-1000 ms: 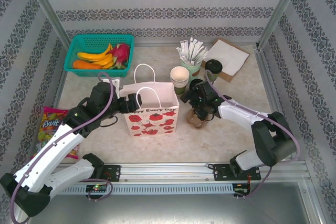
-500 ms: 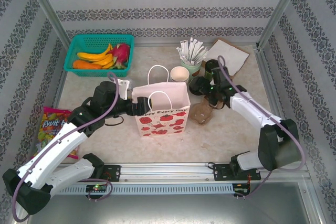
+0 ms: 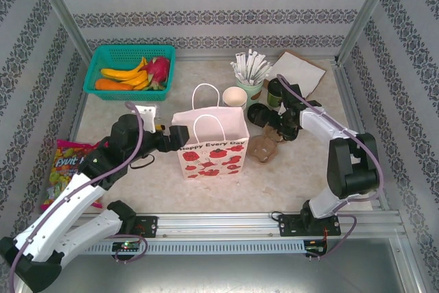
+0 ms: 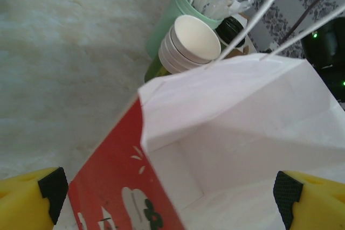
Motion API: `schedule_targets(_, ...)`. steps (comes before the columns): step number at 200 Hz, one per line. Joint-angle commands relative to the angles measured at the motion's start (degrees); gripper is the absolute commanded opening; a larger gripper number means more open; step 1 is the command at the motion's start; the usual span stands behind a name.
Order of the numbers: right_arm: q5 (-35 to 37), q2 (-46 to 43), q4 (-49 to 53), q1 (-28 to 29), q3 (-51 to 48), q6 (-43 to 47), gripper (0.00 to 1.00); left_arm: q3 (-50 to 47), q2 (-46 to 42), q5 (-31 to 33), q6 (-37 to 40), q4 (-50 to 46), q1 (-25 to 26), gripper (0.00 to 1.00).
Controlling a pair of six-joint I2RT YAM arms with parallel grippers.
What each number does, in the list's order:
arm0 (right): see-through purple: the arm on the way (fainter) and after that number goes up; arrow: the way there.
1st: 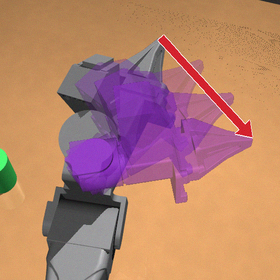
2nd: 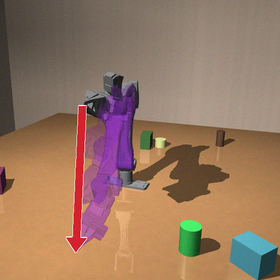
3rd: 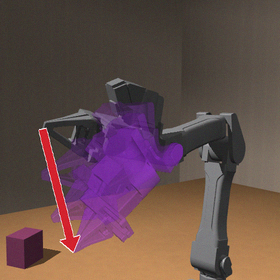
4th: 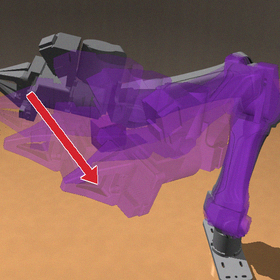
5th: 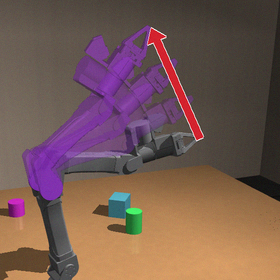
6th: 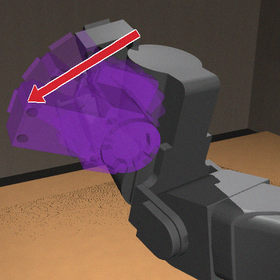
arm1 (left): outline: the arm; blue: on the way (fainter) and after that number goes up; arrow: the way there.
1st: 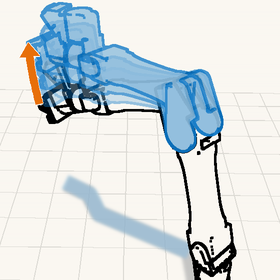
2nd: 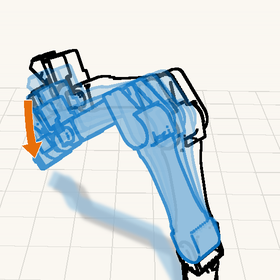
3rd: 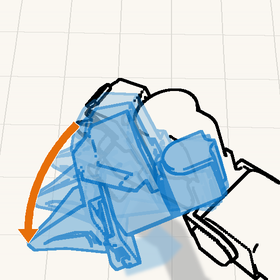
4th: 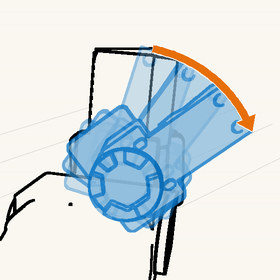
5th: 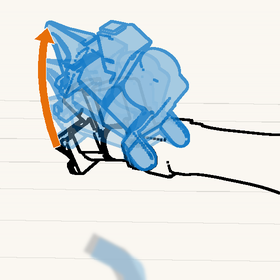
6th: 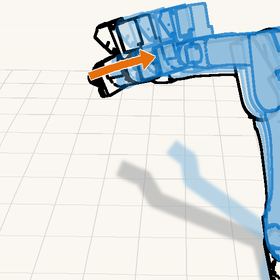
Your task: Pack the takeout coffee
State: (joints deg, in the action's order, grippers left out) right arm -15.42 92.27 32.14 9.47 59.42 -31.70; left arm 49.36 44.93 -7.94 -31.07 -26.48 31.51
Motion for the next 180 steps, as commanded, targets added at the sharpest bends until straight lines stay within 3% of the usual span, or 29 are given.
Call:
schedule_targets(1,2.84,0.41,3.22,-0.35,0.02,-0.31,0.97,-1.09,-0.52,3.45,-1.05,1.18,0.49,1.0)
schedule_targets(57,0.87,-10.84,1.11,1.83,-9.76,-9.89,0.98,-0.33,2.25,2.6,-0.58,2.03,0.49,1.0)
schedule_targets(96,0.02,-13.13,7.88,2.92,-9.61,0.32,0.95,0.03,3.15,2.57,0.21,2.53,0.49,1.0)
schedule_targets(110,2.75,-12.4,11.17,4.11,-8.16,3.92,0.92,-0.05,3.01,3.58,0.04,2.49,0.49,1.0)
schedule_targets(130,9.64,-8.58,16.87,4.95,-4.5,6.35,0.83,-0.32,2.72,5.89,-0.85,2.41,0.49,1.0)
schedule_targets(180,12.2,-2.85,17.67,7.94,0.77,13.64,0.66,-0.35,2.11,8.09,-1.54,1.27,0.49,1.0)
